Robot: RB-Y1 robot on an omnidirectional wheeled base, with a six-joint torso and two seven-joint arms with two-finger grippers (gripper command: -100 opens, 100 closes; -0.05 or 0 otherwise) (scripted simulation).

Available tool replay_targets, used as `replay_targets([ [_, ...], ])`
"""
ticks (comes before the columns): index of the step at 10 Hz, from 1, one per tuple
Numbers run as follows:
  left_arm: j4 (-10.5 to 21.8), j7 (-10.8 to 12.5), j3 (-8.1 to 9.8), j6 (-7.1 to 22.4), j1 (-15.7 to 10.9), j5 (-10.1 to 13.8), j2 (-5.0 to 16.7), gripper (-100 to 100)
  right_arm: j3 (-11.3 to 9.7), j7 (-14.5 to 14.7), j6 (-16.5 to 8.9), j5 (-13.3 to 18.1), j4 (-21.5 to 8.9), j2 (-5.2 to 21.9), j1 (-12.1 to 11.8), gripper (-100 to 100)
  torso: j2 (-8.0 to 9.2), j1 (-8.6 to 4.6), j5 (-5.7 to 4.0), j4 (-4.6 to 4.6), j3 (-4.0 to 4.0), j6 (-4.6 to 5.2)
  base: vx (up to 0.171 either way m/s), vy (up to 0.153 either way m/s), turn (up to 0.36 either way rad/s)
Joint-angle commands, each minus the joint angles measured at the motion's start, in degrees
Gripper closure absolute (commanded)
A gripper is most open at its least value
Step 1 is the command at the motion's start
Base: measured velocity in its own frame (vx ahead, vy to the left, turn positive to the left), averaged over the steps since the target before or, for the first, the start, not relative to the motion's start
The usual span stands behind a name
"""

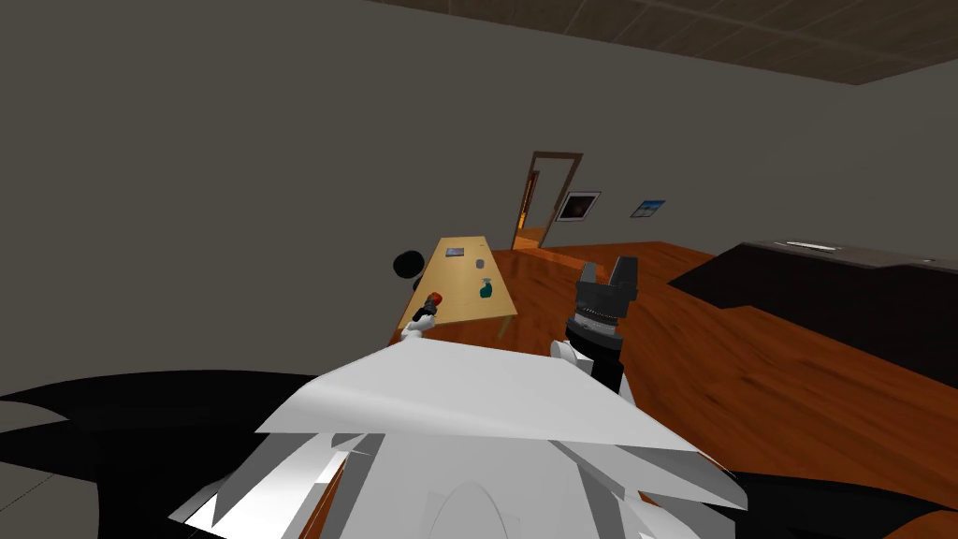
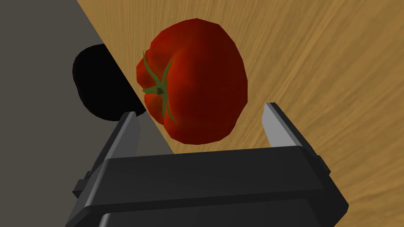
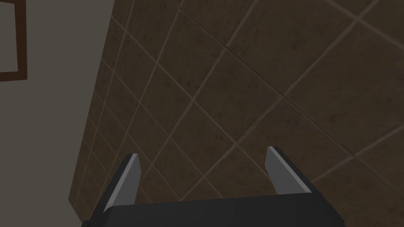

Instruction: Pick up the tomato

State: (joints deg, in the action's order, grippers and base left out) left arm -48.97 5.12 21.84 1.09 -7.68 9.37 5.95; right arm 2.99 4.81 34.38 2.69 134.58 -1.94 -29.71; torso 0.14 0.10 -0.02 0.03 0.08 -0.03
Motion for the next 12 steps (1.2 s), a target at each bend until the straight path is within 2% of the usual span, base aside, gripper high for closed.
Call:
replay_targets([
  [1,2.86,-0.13,0.84,-1.4,-1.5,-0.08,0.41,-100,0.0,0.0,0.0,0.0,0.0,0.0,0.0,0,0.0,0.0,0.0,0.0,0.0,0.0,-0.013,0.019,-0.056],
  [7,12.65,-0.51,3.77,-5.79,-6.75,-0.3,1.95,-100,0.0,0.0,0.0,0.0,0.0,0.0,0.0,0,-0.01,-0.01,0.0,0.0,0.0,-0.01,-0.011,0.015,-0.054],
  [8,11.46,-0.43,3.4,-5.22,-6.09,-0.26,1.78,-100,0.0,0.0,0.0,0.0,0.0,0.0,0.0,0,0.0,0.0,0.0,0.0,0.0,-0.01,-0.005,0.008,-0.012],
  [9,11.65,-0.45,3.46,-5.38,-6.19,-0.26,1.8,100,0.0,0.0,0.0,0.0,0.0,0.0,0.0,0,-0.01,-0.03,0.0,0.0,-0.01,-0.02,0.0,0.0,0.0],
  [12,11.67,-0.5,3.43,-5.33,-6.15,-0.29,1.8,100,0.0,0.0,0.0,0.0,0.0,0.0,0.0,0,-0.01,-0.05,-0.01,0.03,0.01,-0.04,0.0,0.0,0.0],
])
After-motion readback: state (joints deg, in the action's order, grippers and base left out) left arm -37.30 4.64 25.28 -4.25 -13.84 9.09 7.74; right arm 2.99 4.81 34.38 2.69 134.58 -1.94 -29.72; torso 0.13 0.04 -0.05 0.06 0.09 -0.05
